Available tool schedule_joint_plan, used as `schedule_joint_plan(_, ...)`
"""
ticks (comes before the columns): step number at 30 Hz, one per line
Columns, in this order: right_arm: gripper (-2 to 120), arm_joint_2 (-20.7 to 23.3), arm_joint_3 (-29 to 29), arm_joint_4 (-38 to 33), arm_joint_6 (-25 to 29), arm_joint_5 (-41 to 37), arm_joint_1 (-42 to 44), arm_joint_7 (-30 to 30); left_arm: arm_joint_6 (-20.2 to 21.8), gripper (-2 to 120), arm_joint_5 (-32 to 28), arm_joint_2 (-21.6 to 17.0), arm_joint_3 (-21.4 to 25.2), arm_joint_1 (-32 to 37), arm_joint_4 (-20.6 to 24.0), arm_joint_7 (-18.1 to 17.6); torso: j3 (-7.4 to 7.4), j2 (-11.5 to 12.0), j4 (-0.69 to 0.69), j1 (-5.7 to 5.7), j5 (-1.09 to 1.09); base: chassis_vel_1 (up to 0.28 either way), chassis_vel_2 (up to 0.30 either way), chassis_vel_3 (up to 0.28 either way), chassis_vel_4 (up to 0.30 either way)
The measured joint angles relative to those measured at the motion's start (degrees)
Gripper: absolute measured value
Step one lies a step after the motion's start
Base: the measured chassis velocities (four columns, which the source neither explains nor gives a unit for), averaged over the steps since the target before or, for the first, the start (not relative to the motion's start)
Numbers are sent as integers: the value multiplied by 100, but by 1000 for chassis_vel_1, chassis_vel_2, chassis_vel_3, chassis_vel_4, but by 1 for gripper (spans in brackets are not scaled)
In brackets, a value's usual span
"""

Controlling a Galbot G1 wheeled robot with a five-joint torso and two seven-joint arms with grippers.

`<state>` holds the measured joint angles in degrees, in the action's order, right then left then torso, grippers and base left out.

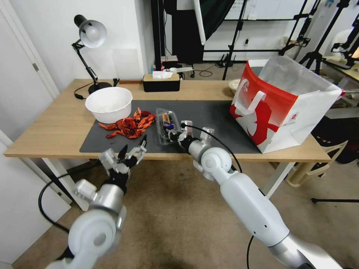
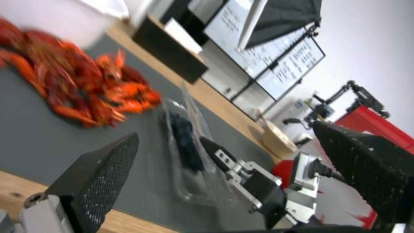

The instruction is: Close the takeout container lid, then place the container into the takeout bag.

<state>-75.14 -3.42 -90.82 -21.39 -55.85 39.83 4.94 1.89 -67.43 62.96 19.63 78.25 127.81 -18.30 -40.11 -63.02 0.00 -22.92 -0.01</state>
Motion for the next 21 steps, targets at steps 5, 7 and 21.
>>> schedule_joint_plan(5,0,4,0,-29,-21,0,5,5,289,100,-825,-216,-45,-556,-245,-231,0,0,0,0,0,0,0,0,0)
schedule_joint_plan(7,0,42,6,-58,-37,0,22,5,435,100,-1320,-350,-38,-1033,-507,-321,0,0,0,0,0,0,0,0,0)
schedule_joint_plan(21,0,130,26,-161,-109,0,103,-25,1420,100,-2524,-615,-348,-2549,-1544,-53,0,0,0,1,0,0,0,0,0)
